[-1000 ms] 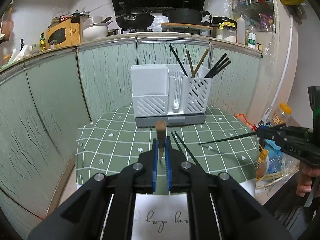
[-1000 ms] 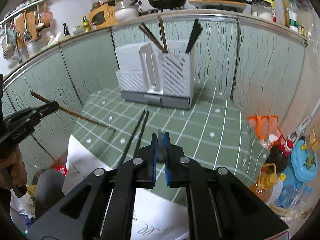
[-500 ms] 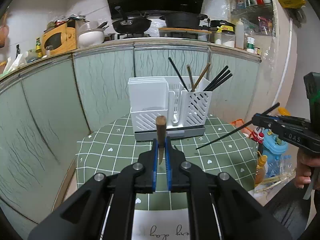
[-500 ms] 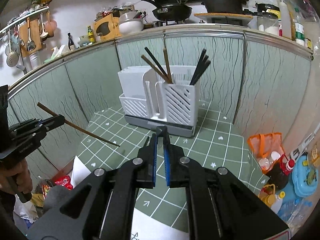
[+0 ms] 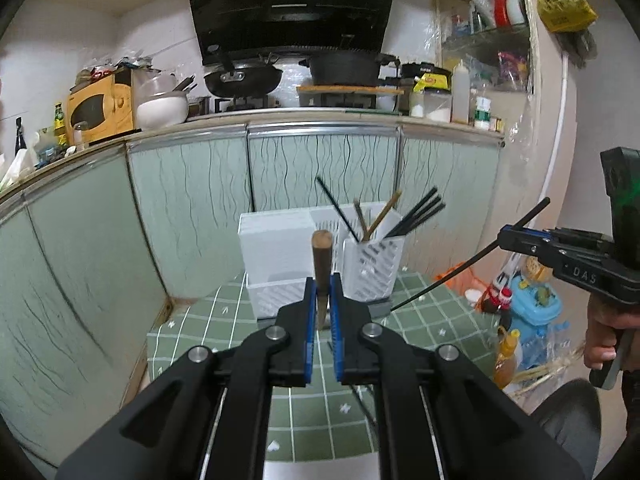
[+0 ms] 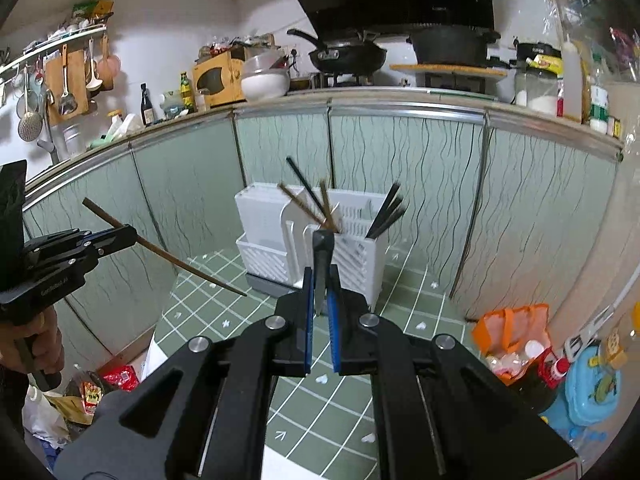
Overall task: Organize utensils
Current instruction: 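Lift both held chopsticks upright and carry them toward the white drainer, then lower the wooden chopstick into the drainer with the left tool while the right tool lowers the black one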
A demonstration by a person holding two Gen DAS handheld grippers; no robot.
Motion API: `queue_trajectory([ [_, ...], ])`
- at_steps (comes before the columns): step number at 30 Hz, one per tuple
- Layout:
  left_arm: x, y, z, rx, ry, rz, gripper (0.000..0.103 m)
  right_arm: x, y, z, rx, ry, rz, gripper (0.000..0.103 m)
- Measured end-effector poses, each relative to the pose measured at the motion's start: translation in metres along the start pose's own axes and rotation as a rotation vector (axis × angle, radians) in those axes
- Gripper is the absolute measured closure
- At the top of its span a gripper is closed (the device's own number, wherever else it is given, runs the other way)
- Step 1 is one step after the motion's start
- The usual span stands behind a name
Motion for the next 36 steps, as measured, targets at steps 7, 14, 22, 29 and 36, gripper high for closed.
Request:
queue_trajectory([
  [7,-0.01,-0.017,-0.036,-0.001,-0.03,0.066,0.095,0.01,-0.017,-0.035,-0.001,-0.037,0.023,0.097],
  [14,-0.022,-0.022,-0.07,0.035,-0.044,0.117,0.095,0.013,-0.034,-0.065,-0.014,-0.061,0.037,0.097],
  [22,-0.032,-0.027,-0.105,0.025,-0.066,0.135,0.095,0.009,-0.046,-0.095,-0.022,-0.085,0.031,0.097],
  [29,-0.057,-0.028,-0.122,0.033,-0.065,0.141,0.095,-0.01,-0.053,-0.112,-0.035,-0.092,0.023,0.097],
  [36,-0.087,-0.03,-0.125,0.035,-0.05,0.15,0.095,-0.039,-0.062,-0.118,-0.041,-0.081,0.015,0.097],
])
Point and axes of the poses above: each gripper's, at about its wrist camera, not at the fingertips, and x roughly against the way its jaws point, y to its left, z to its underside, the point moved 8 cm from there along -x, roughly the way its jaws point, and after that the axes turned 6 degrees about -y, right-handed, at the moved point
